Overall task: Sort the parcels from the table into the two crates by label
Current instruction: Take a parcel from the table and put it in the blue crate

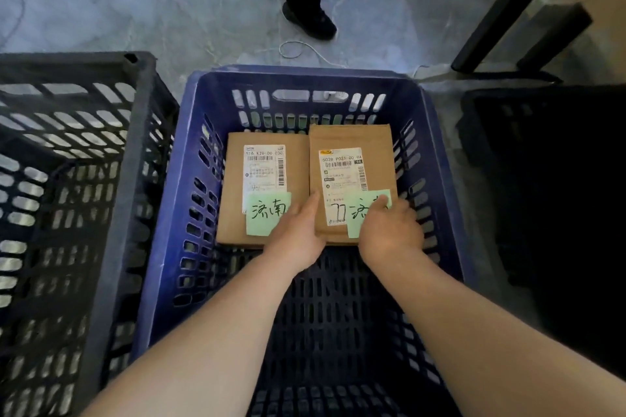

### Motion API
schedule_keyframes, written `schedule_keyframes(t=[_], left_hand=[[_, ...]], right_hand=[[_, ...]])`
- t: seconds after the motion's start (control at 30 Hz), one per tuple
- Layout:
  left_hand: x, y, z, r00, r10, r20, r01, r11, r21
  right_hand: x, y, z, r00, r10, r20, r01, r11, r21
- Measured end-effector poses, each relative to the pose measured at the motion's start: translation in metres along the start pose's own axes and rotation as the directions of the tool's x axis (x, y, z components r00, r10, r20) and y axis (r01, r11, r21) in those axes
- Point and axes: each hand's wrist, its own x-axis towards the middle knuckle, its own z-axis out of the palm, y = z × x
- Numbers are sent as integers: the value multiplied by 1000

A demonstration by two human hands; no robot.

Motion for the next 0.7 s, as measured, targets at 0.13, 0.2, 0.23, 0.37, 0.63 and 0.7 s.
schedule_keyframes(t=[0.13,0.2,0.23,0.37,0.63,0.7], left_hand=[[8,-3,7,998,47,-32,-37,963,266],[13,-2,6,996,87,-35,-69,929,363],[16,-1,4,995,98,-18,-83,915,396],[29,-3,-6,994,112,17,-108,888,447],[-17,9,-36,994,103,47,-113,941,319],[-42,9,-44,992,123,14,-119,921,370]], right_hand=[[10,-6,21,992,-118,-43,112,986,-127],[16,-8,27,984,-178,-20,177,984,-32],[21,-8,28,979,-204,-12,204,979,0],[43,-7,15,969,-242,46,242,970,-6],[3,6,2,956,-283,71,281,959,39],[-26,7,0,957,-291,4,291,956,44]])
